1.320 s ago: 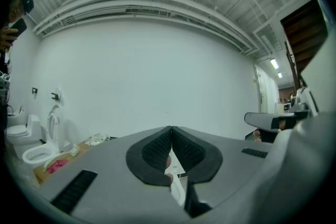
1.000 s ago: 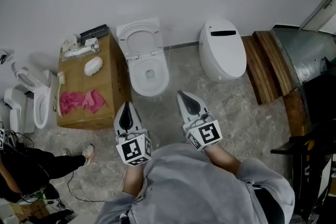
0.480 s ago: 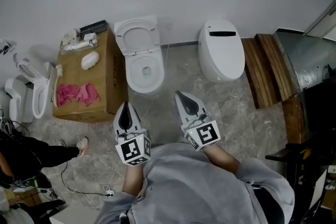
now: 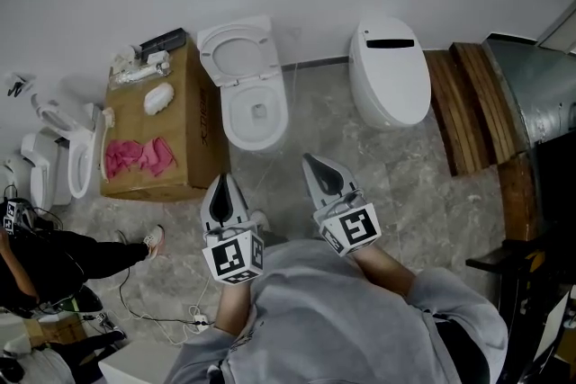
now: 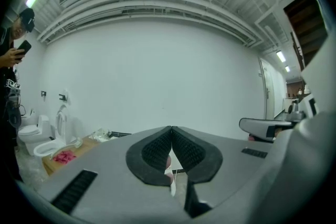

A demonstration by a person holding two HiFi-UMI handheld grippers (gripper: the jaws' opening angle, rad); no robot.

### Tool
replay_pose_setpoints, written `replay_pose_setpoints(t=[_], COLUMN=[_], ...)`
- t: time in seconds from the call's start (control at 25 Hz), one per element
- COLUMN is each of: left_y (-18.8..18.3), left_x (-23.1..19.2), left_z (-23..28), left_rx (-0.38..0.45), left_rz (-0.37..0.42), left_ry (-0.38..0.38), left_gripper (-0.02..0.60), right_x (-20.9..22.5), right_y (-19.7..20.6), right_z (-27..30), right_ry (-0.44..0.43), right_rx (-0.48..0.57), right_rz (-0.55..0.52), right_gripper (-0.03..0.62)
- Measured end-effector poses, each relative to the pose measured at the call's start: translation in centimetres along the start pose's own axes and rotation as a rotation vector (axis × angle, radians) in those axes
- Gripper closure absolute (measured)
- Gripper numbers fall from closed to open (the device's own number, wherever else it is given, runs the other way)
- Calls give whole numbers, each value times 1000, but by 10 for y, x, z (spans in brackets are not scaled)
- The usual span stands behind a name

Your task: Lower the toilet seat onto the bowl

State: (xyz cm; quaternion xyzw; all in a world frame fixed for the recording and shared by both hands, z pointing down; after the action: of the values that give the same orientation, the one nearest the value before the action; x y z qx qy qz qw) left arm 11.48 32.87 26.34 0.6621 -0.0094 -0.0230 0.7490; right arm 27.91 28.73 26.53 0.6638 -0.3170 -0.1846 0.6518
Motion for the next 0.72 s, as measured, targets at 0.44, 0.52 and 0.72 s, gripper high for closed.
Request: replay_pose_setpoints(t=[0.44, 0.52, 0.72], left_y=[6, 2, -20], left_x=[-41, -57, -112], left_z=[68, 90, 146], left_rx=[-3, 11, 50], left_rz=[-8, -14, -5], left_ry=[31, 42, 48], left_gripper=[581, 581, 581], right_x=[9, 11, 15], right_y=[13, 16, 17], right_z=[70, 93, 166], right_ry=[40, 56, 99], right_rx=[-26, -31, -25], right_rz=[-20, -29, -38], right_gripper=[595, 595, 595])
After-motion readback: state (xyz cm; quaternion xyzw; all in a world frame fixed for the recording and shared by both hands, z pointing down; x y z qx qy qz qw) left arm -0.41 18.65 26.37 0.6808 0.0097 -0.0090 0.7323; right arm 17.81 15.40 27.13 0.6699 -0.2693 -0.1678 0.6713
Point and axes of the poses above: the fingertips, and each gripper's own axes: z forward along the fingers, x to its right, y out of its underside, the point moved 1 cm from there along -z, backward along the fingers, and after that the axes turned 2 degrees about z, right-handed, at the moved point
